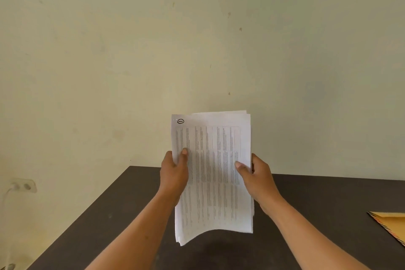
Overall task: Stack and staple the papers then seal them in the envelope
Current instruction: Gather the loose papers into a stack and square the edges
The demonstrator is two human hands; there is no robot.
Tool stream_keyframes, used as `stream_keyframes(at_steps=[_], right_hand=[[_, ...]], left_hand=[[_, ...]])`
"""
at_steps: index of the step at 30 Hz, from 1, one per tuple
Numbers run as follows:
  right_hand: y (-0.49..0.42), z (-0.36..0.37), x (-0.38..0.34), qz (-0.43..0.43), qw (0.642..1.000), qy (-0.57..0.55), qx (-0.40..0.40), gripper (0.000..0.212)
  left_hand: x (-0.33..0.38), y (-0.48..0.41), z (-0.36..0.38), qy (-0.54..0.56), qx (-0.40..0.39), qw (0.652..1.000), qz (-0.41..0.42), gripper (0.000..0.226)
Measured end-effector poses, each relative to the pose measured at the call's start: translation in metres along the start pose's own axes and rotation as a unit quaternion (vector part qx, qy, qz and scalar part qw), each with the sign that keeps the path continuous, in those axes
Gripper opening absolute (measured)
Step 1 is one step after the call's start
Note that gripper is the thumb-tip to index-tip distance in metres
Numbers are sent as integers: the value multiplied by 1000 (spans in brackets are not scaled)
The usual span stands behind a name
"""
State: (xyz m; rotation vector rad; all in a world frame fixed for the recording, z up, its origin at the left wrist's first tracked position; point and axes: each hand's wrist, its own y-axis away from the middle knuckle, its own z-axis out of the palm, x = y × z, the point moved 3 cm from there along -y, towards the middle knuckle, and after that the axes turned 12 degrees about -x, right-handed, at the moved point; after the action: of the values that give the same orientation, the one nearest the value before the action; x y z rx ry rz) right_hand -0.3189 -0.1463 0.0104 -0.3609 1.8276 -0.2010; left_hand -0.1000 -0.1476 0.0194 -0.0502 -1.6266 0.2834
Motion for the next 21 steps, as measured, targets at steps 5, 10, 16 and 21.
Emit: stream_keyframes(at_steps=[5, 10, 16, 21], right_hand=[[2, 0, -1, 12, 998, -53, 15, 15], [15, 3, 20, 69, 994, -80, 22, 20], [16, 12, 18, 60, 994, -79, 48, 19], [16, 17, 28, 83, 995, -60, 14, 25]], left_hand=[[5, 10, 3, -70, 33, 995, 62, 33], [-19, 22, 1, -122, 21, 991, 54, 29], [-22, 32, 6, -110, 59, 989, 75, 14], [-29, 33, 7, -110, 44, 991, 70, 16]])
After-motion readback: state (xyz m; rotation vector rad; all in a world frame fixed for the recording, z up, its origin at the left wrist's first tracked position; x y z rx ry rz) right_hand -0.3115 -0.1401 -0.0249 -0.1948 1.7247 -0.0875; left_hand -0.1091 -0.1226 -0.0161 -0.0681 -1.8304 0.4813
